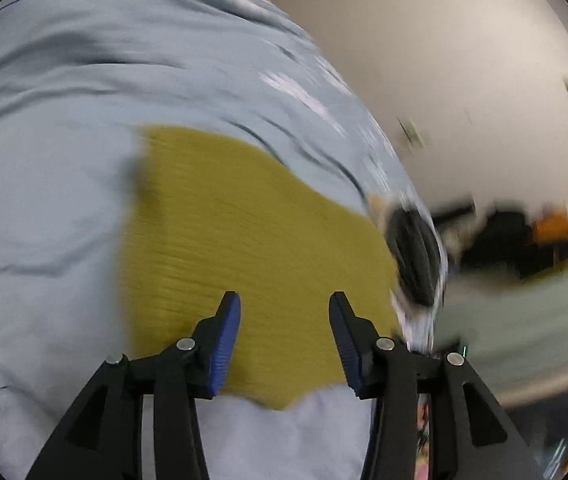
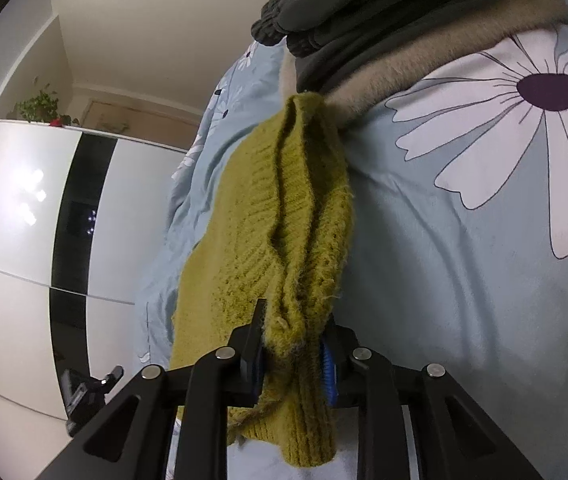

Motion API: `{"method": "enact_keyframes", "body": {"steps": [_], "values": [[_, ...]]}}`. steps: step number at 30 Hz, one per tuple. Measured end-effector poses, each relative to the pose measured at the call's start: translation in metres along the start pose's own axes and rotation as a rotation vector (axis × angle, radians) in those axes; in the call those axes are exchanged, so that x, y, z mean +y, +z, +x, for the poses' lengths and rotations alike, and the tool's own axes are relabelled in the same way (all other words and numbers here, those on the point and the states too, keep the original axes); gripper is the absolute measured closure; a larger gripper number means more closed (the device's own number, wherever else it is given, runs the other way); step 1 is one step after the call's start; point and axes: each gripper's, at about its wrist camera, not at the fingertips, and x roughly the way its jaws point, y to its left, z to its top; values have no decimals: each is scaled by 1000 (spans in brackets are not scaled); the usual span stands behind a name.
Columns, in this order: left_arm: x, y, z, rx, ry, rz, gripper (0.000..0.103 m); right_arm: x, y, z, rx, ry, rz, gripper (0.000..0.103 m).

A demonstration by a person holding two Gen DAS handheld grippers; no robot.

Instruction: Fold clothes

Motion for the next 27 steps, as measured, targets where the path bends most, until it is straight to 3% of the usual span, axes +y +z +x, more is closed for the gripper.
{"method": "enact_keyframes", "body": {"steps": [4, 10, 14, 21, 23, 25, 27], "values": [[-44, -18, 60, 115, 48, 115, 56, -1, -2, -7, -11, -23, -7, 55], [-46, -44, 116, 220, 131, 133, 56, -10, -11, -13, -2, 20, 21, 42], [-38, -46, 122, 222, 137, 108, 56, -7, -17, -9, 6, 62, 28, 41], [-47, -52, 131, 201, 175, 164, 55, 14, -19, -8, -61, 51, 13, 42], [-48, -54, 133, 197, 174, 174, 55, 17, -20, -9, -66, 37, 22, 48], [-48, -54, 133, 190, 160, 164, 55, 22, -21, -8, -66, 11, 21, 61], [-45, -56, 125, 182, 81, 124, 55, 27, -22, -11, -68, -28, 15, 72]]}}
